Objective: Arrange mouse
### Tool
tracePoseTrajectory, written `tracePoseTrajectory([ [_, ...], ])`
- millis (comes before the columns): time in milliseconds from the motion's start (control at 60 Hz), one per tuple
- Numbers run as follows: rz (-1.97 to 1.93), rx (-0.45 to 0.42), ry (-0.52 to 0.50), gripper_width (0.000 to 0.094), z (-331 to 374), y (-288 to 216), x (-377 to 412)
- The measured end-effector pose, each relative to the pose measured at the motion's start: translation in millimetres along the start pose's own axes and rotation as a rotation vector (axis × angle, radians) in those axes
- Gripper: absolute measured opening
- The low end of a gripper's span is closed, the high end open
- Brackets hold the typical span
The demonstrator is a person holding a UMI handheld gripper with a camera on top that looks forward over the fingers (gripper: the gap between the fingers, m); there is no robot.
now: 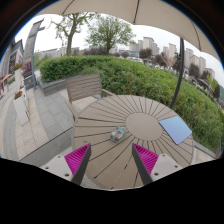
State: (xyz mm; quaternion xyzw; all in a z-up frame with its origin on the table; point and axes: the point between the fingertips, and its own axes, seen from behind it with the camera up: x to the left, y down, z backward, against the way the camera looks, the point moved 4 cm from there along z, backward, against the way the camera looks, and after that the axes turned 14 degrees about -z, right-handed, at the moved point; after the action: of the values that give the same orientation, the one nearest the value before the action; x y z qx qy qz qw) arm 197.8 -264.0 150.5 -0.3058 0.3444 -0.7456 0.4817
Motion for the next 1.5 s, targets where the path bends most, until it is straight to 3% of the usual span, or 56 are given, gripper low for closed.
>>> tracePoseTrajectory([
  [600,-0.035,-0.011,-0.015,0.0839,-180,26,-15],
  [1250,-0.048,0.039,-0.057,0.0848,-245,0,-4],
  [1300,-0.048,0.039,-0.054,0.0784,-246,-1,-5],
  [1333,-0.044,0.038,-0.053,0.0630,-247,-2,-5],
  [1350,-0.039,0.036,-0.051,0.0503,-248,-3,-6],
  [1367,-0.032,0.038,-0.061,0.0458,-249,-3,-5],
  [1500,-0.025,0.069,-0.091,0.0381,-244,-6,-5],
])
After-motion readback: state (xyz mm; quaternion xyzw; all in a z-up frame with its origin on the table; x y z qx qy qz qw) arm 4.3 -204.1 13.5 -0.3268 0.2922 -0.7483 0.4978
